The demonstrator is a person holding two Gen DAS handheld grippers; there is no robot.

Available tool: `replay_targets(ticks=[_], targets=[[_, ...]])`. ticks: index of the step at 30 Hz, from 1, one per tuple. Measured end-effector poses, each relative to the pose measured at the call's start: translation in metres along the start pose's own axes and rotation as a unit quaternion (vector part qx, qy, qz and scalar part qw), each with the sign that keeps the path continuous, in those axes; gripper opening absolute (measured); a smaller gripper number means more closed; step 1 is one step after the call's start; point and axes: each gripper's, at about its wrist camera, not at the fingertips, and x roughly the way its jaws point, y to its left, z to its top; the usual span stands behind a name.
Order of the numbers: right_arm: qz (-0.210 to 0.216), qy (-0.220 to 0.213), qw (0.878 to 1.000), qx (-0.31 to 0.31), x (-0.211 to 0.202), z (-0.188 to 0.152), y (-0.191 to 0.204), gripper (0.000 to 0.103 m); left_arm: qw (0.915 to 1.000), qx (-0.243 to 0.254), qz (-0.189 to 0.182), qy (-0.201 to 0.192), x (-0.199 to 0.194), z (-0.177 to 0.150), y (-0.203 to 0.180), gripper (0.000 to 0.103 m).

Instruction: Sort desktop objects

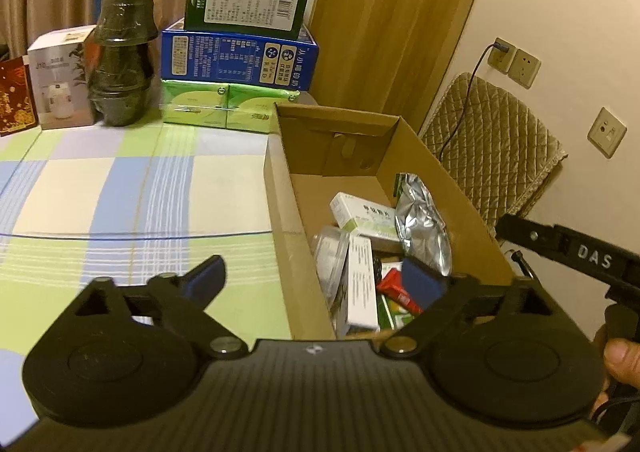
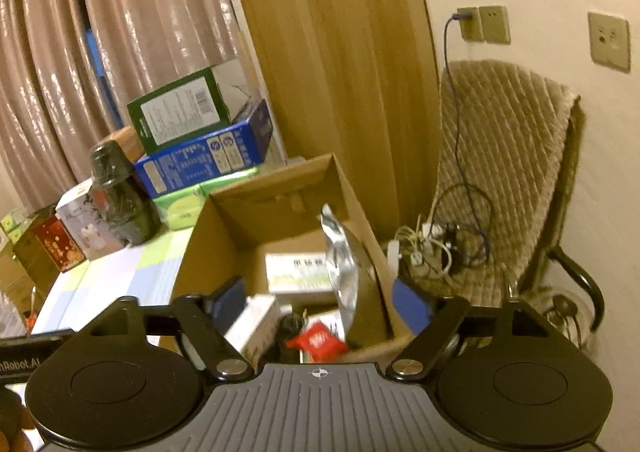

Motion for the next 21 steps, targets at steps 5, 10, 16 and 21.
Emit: replay_targets(ticks=[5, 10, 16, 21], targets=[[-0.002, 0.013, 1.0, -0.008, -0.022, -0.014, 0.003, 0.096, 0.9998, 0.008, 0.017, -0.002, -0.015, -0.015, -0.007, 0.102], [-0.004, 0.032, 0.999, -0.03, -0.039, -0.025, 0.013, 0.101, 0.999, 0.012, 0.042, 0.0, -0.035, -0.026, -0.017, 0.102], [-0.002, 0.04, 0.998, -0.044, -0.061, -0.036, 0.018, 0.101, 0.9987, 0.013, 0.049, -0.004, -0.059, -0.034, -0.026, 0.102], [0.0, 0.045, 0.998, -0.046, -0.075, -0.045, 0.019, 0.101, 0.9992, 0.013, 0.037, 0.002, -0.077, -0.039, -0.032, 0.102]])
